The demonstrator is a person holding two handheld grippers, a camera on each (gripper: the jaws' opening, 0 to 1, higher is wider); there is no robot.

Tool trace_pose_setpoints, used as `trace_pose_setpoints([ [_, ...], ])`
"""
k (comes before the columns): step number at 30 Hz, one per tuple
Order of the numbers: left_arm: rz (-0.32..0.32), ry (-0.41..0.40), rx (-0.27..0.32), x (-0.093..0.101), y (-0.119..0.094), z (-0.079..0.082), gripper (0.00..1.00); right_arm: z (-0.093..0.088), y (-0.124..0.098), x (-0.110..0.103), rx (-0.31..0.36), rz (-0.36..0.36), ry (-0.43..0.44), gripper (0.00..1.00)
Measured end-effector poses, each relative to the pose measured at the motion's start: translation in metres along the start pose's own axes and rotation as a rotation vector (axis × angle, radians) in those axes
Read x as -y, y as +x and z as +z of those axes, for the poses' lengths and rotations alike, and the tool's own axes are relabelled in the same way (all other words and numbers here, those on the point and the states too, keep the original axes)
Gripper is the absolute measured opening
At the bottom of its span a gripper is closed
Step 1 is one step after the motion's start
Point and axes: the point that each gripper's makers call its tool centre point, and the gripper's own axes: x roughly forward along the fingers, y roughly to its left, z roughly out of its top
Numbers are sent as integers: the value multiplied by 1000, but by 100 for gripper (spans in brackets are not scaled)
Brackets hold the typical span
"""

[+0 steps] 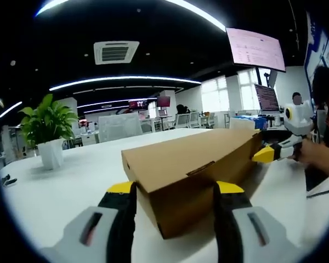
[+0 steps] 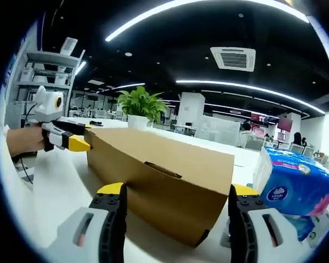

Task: Operate the shoe box by opening the lid, removing the specified soft item, and placing it in the target area until the item is outside and the box remains undamaged.

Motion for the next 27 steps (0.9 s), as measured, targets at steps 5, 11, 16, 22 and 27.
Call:
trace_pose_setpoints([
  [5, -5, 7, 11, 0, -1, 0, 56, 0, -1, 0, -7, 2, 6, 76],
  [11, -8, -30, 7, -3, -2, 0, 54, 4, -4, 2, 17, 5, 49, 73],
  [16, -2, -38, 26, -8, -11, 9, 50, 11, -20, 4, 38, -7, -72, 71],
  [22, -7, -102, 61, -14, -17, 26, 49, 27, -31, 7, 73, 16, -35, 65],
  [27, 26, -66, 112, -25, -25, 42, 49, 42, -35, 7, 110, 52, -48, 50],
])
